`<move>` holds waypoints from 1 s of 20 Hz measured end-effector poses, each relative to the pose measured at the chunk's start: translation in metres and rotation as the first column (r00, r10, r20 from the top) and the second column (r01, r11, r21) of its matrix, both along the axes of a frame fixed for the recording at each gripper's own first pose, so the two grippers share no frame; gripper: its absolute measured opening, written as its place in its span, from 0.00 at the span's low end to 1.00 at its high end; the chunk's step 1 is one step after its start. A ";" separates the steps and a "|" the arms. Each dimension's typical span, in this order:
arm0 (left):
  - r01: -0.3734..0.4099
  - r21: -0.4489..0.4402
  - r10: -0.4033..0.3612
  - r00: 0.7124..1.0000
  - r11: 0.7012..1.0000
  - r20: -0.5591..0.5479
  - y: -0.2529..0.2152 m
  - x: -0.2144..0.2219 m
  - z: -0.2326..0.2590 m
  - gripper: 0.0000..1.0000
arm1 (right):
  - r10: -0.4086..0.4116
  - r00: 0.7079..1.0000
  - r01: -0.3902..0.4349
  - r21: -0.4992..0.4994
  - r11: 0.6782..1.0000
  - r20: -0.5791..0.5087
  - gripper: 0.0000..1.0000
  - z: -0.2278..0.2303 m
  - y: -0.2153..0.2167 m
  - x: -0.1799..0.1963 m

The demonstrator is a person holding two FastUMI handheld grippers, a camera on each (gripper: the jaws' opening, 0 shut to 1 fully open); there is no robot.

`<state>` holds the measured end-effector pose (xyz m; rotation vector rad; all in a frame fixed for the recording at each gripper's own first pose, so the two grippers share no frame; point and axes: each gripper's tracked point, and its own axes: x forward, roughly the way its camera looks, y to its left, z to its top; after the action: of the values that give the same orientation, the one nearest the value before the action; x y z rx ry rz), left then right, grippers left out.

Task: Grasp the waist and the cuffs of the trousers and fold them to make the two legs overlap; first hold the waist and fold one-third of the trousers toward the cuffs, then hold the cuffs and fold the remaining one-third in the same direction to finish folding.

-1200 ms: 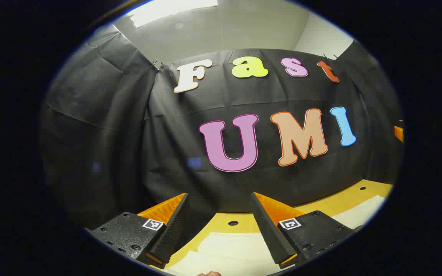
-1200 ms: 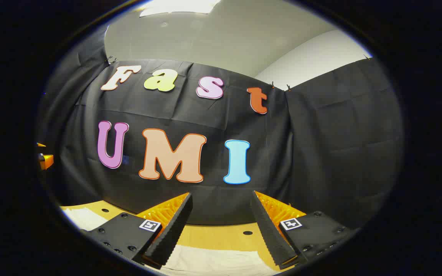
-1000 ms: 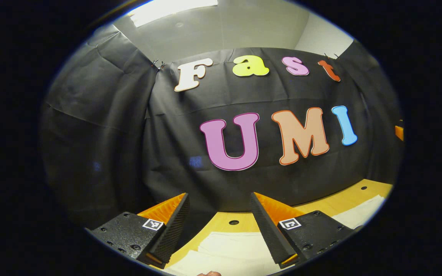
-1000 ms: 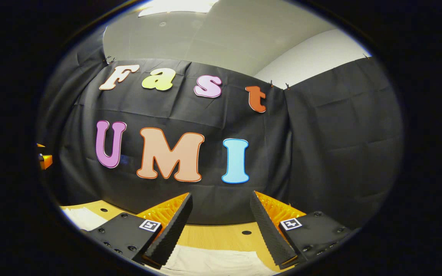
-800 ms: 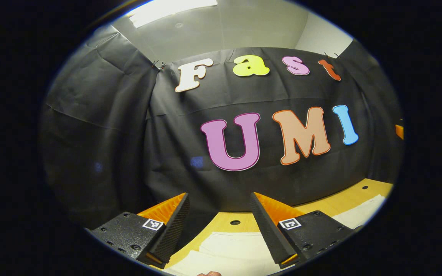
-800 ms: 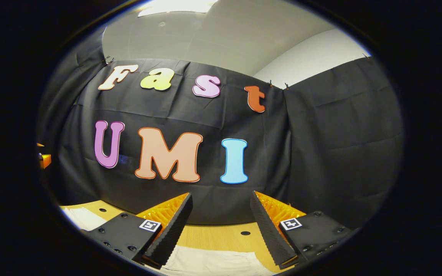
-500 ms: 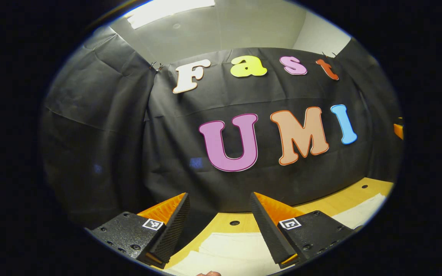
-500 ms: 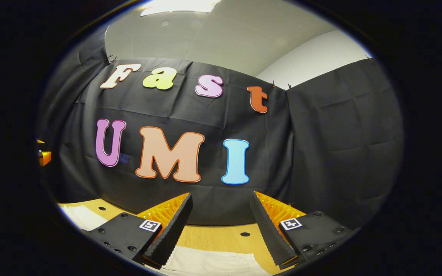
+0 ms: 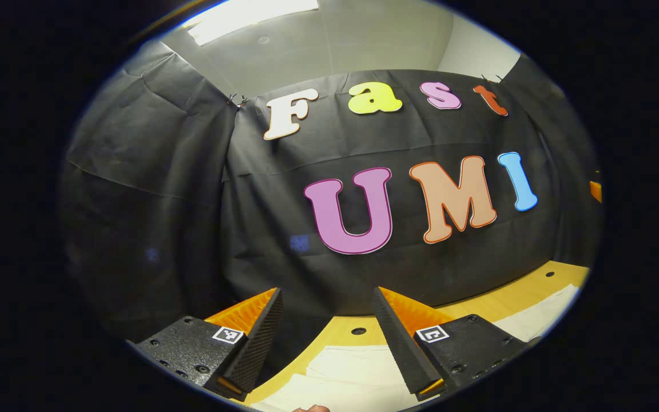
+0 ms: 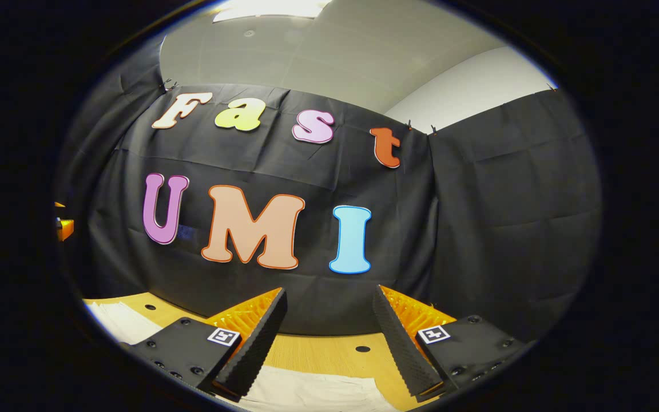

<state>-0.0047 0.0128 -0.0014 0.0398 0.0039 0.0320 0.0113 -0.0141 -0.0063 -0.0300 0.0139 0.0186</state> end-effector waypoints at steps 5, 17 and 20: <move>0.009 0.042 -0.008 1.000 0.999 -0.020 0.004 0.001 -0.014 0.93 | 0.035 0.999 -0.036 -0.034 0.999 -0.035 0.97 -0.018 -0.002 -0.004; 0.096 0.356 -0.041 0.986 0.929 -0.160 0.034 -0.033 -0.093 0.96 | 0.070 0.977 -0.124 -0.265 0.956 -0.203 0.97 -0.102 -0.046 -0.040; 0.153 0.424 -0.066 0.975 0.892 -0.213 0.036 -0.050 -0.120 0.96 | 0.065 0.966 -0.146 -0.321 0.936 -0.250 0.97 -0.122 -0.058 -0.052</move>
<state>-0.0546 0.0487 -0.1210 0.4974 0.1899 -0.0864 -0.0405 -0.0724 -0.1285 -0.3733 0.2548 0.1283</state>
